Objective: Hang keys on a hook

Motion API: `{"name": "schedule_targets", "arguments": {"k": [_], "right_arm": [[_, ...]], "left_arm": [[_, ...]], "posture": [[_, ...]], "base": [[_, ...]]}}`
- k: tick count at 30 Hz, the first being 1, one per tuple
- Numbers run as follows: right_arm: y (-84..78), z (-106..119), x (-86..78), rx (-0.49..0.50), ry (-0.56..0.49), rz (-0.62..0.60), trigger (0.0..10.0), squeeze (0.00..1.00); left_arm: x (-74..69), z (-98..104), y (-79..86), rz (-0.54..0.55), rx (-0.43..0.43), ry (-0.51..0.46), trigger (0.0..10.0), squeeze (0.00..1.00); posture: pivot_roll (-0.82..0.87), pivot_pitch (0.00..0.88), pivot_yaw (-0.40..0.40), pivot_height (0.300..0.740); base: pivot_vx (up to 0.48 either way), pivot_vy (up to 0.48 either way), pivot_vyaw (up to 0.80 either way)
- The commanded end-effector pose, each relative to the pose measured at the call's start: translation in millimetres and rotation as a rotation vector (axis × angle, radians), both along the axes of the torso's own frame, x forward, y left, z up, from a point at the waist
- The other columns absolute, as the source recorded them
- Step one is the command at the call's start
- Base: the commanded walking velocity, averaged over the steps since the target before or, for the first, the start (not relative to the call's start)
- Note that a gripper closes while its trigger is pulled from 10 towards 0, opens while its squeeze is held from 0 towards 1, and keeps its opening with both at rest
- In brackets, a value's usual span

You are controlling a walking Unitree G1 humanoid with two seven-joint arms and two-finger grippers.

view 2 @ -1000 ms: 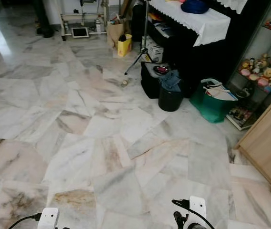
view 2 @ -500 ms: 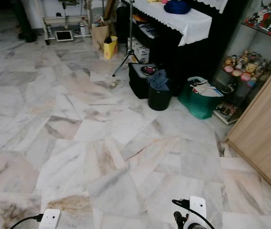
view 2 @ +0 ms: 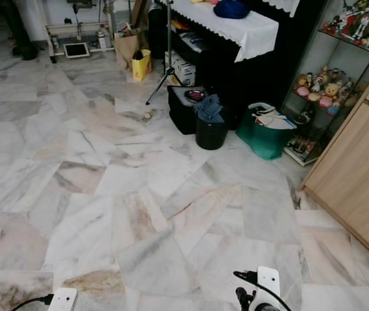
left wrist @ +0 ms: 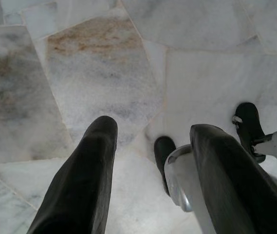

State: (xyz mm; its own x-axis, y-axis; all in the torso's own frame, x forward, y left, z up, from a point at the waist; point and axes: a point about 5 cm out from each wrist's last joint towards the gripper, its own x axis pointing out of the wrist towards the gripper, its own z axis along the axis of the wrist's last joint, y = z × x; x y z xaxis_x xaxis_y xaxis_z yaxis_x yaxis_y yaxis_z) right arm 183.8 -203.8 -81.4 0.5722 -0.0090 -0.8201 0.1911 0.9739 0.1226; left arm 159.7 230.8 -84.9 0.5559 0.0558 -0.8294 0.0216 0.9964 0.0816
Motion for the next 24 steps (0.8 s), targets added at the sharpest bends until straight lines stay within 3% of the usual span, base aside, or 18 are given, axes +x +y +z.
{"name": "schedule_targets", "arguments": {"k": [1,11,24], "right_arm": [[-0.6,-0.2,-0.7,0.002,-0.002,-0.019,10.0,0.0],[0.6,0.3,0.8,0.005,-0.007,-0.031,10.0,0.0],[-0.7,1.0,1.9,0.003,-0.008,-0.025,10.0,0.0]], "left_arm": [[-3.3,-1.8,-1.0,-0.029,0.01,0.019,10.0,0.0],[6.4,1.6,-4.0,-0.042,0.009,-0.003,10.0,0.0],[6.9,1.2,-6.5,-0.04,0.004,-0.003,10.0,0.0]], "posture": [[0.07,0.0,-0.04,0.74],[0.07,0.0,-0.038,0.74],[0.08,0.0,-0.047,0.74]], "base": [[0.0,0.0,-0.68],[0.0,0.0,-0.67],[0.0,0.0,-0.66]]}}
